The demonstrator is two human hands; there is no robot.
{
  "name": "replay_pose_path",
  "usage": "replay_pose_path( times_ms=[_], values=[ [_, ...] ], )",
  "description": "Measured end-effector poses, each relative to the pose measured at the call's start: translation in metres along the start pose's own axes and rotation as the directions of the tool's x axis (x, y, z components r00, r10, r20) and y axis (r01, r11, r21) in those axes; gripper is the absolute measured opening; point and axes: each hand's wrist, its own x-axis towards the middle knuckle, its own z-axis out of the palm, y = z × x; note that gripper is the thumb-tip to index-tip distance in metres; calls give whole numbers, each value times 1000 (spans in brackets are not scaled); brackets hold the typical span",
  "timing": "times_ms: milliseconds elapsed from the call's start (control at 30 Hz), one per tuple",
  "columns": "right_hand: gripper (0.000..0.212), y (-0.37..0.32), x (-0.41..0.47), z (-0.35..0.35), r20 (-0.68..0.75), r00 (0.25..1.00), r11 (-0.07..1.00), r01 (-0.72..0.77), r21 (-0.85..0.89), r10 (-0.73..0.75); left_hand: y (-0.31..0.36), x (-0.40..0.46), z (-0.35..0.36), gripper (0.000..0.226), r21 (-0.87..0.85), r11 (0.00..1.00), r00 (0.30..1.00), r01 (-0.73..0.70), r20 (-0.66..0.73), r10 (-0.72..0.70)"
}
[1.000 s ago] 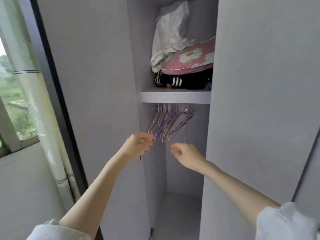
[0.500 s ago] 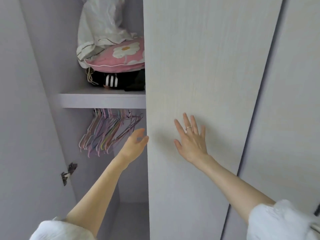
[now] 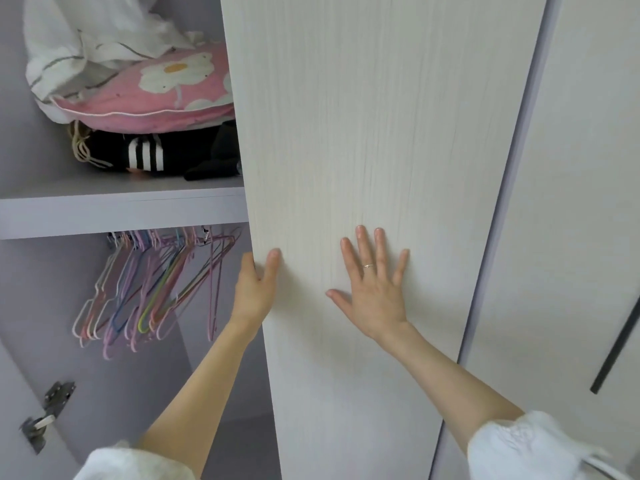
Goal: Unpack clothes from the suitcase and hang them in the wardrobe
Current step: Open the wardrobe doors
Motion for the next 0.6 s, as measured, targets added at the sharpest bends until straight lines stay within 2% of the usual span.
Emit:
replay_pose_path(
  times_ms=[133, 333, 500, 600],
  values=[
    [92, -6, -13, -13, 0, 1000, 991, 5, 136, -5, 3, -15, 1, 31, 30, 1000, 999, 2, -41, -1],
    [77, -6, -57, -54, 90, 995, 904, 2, 428, -45, 18, -70, -3, 42, 117, 992, 993, -50, -102, 62],
    [64, -5, -113, -79, 273, 962, 713, -179, 678, -17, 43, -134, 4, 39, 172, 983, 987, -59, -137, 83],
    [64, 3, -162, -89, 326, 944, 646, -221, 731, -46, 59, -183, 14, 38, 180, 977, 980, -114, -141, 140]
  ],
)
